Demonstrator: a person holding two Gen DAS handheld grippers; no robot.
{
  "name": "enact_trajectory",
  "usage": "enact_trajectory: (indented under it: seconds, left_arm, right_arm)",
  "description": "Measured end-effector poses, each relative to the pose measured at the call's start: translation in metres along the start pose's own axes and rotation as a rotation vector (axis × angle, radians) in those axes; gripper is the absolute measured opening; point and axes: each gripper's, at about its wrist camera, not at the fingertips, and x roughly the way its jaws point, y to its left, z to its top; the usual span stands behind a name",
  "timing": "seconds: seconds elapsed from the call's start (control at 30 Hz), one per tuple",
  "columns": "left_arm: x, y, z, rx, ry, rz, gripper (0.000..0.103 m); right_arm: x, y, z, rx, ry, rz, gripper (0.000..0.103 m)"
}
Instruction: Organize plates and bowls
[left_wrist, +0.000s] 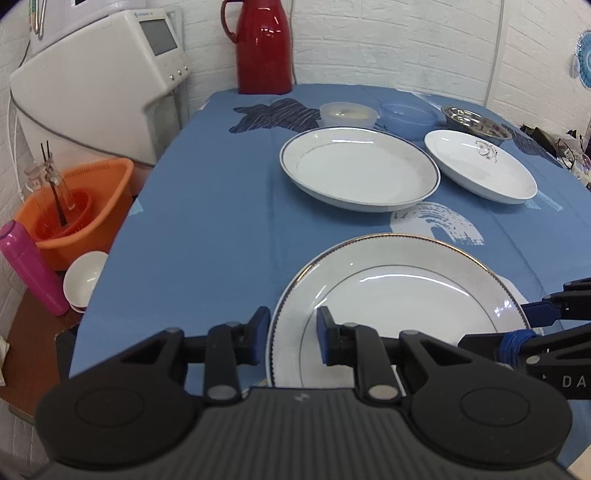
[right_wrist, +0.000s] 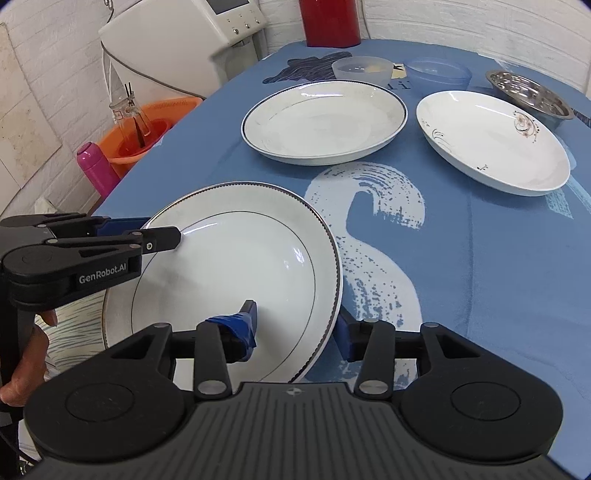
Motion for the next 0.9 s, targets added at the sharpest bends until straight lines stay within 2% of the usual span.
enact_trajectory:
  seconds: [0.2,0.33,0.53,0.57,0.63,0.67,0.8,0.9]
  left_arm:
    - [0.006,0.006,0.007,-0.024,0.011,-0.023,0.019]
    - [0.006,0.002,0.005,0.004,0.008,0.007,0.019]
    - [0.006,0.003,0.005,-0.006,0.008,0.009,0.019]
    - [0.005,0.004,0.005,-0.003,0.009,0.004,0.021]
    - [0.0,0.009,0.006,-0.013,-0.01,-0.009,0.047]
    - [-0.005,0.013,0.007,-0.028,-0.03,-0.014,0.064]
    - [-0.026,0.03,0.02,-0.054,-0.102,-0.015,0.069]
    - [-0.022,0.04,0.043,-0.079,-0.097,-0.018,0.07]
  right_arm:
    - [0.003,-0.001,0.002,0.007,-0.009,0.003,0.031]
    - [0.004,0.002,0.002,0.017,-0.015,0.005,0.033]
    - [0.004,0.002,0.002,0.004,-0.015,0.021,0.035]
    - [0.004,-0.001,0.003,0.015,-0.017,0.035,0.035]
    - [-0.002,-0.01,0.003,0.051,-0.04,0.042,0.032]
    - [-0.007,-0.014,0.004,0.064,-0.058,0.022,0.033]
    - [-0.028,-0.03,0.015,0.097,-0.117,-0.037,0.034]
    - [-0.027,-0.039,0.037,0.117,-0.112,-0.08,0.036]
